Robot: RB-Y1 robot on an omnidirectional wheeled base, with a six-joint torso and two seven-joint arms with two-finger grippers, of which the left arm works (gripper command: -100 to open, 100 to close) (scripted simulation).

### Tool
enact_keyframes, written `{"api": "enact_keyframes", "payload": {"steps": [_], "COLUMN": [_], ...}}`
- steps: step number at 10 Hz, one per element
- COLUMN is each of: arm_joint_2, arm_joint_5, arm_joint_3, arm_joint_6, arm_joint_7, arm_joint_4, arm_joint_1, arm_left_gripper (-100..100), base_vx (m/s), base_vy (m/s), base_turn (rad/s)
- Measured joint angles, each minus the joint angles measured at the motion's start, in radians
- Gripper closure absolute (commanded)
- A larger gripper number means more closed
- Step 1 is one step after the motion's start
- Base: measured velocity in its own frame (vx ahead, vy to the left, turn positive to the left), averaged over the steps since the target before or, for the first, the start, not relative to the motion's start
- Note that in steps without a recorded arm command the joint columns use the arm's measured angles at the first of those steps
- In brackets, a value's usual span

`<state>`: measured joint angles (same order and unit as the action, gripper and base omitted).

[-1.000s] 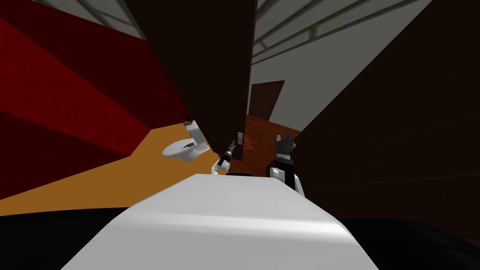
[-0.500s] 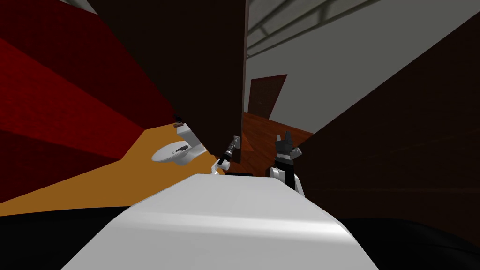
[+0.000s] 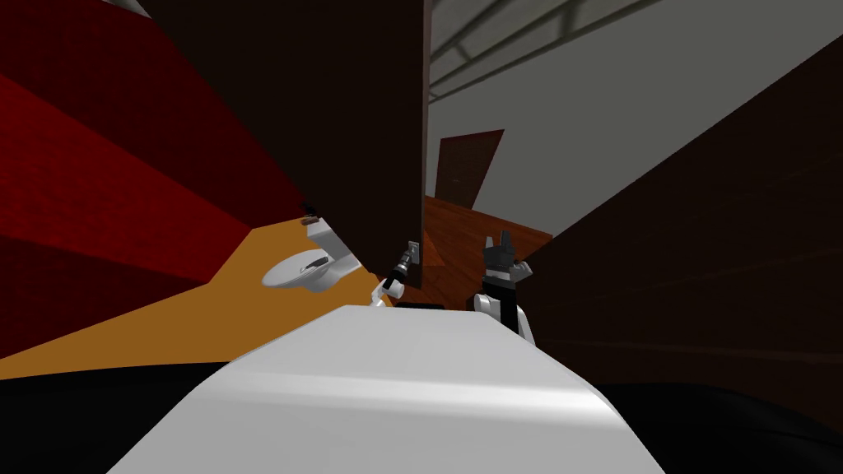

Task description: Push the door open

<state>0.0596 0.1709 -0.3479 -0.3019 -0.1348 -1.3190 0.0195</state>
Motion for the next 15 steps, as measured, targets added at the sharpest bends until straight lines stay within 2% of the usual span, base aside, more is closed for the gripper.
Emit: {"api": "enact_keyframes", "payload": {"steps": [3,5,8,9,13,14,15], "arm_joint_2": [0.001,0.008,0.024,0.026,0.014,0.008,-0.004], "arm_joint_5": [0.0,0.0,0.003,0.003,-0.003,-0.004,-0.007], "arm_joint_3": [-0.001,-0.017,-0.017,-0.024,-0.054,-0.066,-0.077], "arm_joint_6": [0.003,0.009,0.002,0.004,0.008,0.005,0.012], "arm_joint_7": [0.0,-0.006,-0.017,-0.021,-0.039,-0.043,-0.052], "arm_joint_4": [0.003,0.001,-0.013,-0.019,-0.048,-0.053,-0.073], "arm_joint_1": [0.004,0.019,0.027,0.032,0.067,0.077,0.094], "arm_left_gripper": [100,100,100,-100,-100,-100,-100], "base_vx": [0.034,0.231,0.242,-0.035,-0.195,-0.252,-0.264], "base_vy": [0.002,-0.031,-0.035,-0.038,0.059,0.095,0.064], "base_turn": [0.065,0.163,0.22,0.101,0.021,0.048,0.049]}}
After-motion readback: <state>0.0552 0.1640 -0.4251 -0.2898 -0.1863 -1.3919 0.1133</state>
